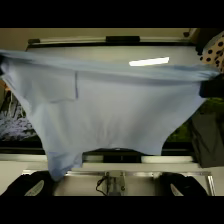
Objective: Fold the shirts.
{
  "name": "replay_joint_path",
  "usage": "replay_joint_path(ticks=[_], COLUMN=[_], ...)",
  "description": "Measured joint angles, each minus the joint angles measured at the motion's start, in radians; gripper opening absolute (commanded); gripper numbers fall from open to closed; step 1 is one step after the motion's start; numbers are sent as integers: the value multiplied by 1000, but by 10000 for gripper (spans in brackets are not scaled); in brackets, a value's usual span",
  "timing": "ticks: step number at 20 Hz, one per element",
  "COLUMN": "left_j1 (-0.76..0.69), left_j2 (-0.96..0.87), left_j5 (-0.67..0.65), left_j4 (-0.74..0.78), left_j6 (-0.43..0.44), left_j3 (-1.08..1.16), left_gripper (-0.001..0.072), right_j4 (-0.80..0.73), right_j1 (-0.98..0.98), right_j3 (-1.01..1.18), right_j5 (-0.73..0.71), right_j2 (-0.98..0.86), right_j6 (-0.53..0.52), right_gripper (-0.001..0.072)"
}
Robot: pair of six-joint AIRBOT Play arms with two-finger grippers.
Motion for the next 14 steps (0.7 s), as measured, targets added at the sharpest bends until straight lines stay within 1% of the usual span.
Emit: replay_joint_path(ticks=[2, 4, 6, 9, 11, 12, 13, 14], left_j1=[0, 0, 0, 0, 0, 0, 0, 1], left_j2=[-75, -174, -272, -411, -486, -523, -555, -587], left_j5=[61, 121, 187, 276, 332, 351, 361, 363], left_j4=[10, 13, 19, 10, -24, -47, -70, -103], left_j6=[0, -11, -39, -103, -150, -183, -215, -244], left_j3=[-79, -120, -133, -132, -131, -131, -131, -131], left_gripper=[40, 40, 40, 41, 55, 131, 287, 492], right_j4=[-5, 0, 47, 151, 215, 251, 282, 317], right_j1=[-44, -101, -154, -200, -213, -217, -219, -221], right_j3=[-94, -136, -153, -165, -169, -170, -170, -171], right_j5=[-140, -250, -351, -503, -572, -587, -599, -597], right_j2=[-90, -195, -290, -400, -461, -491, -519, -546], right_j6=[119, 247, 338, 409, 429, 438, 443, 445], right_gripper=[87, 87, 88, 87, 87, 88, 103, 223])
